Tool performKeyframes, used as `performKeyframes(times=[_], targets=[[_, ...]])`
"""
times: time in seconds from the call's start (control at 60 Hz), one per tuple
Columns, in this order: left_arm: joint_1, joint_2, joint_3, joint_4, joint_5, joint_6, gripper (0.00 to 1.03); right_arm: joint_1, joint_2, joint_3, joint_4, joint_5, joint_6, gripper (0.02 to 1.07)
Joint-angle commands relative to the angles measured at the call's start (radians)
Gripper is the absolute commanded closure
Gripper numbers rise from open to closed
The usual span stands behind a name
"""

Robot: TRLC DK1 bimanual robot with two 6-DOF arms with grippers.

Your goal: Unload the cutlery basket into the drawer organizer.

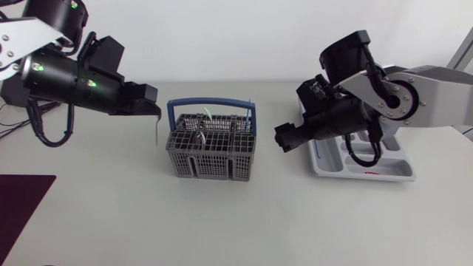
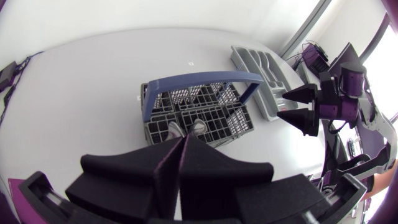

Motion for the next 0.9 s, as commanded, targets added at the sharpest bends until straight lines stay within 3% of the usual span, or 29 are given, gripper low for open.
performKeyframes(times=[0.0, 0.15, 0.3, 0.533, 0.7, 0.883], targets=[[-0.016, -0.056, 0.016, -0.019, -0.004, -0.007, 0.83, 0.015, -0.042, -0.039, 0.007, 0.005, -0.009, 0.11], [-0.039, -0.125, 0.003, -0.033, 0.011, 0.030, 0.83, 0.026, -0.140, -0.095, 0.059, -0.028, -0.080, 0.11], [-0.045, -0.114, 0.001, -0.061, 0.200, 0.118, 0.83, 0.038, -0.225, -0.143, 0.085, -0.104, -0.132, 0.11], [-0.091, -0.076, -0.016, -0.074, 0.416, 0.269, 0.83, 0.058, -0.340, -0.221, 0.118, -0.268, -0.250, 0.11], [-0.160, -0.054, -0.026, -0.079, 0.501, 0.377, 0.83, 0.121, -0.398, -0.267, 0.108, -0.279, -0.348, 0.11], [-0.212, 0.036, 0.006, -0.145, 0.605, 0.527, 0.83, 0.127, -0.444, -0.278, 0.047, -0.387, -0.440, 0.11]])
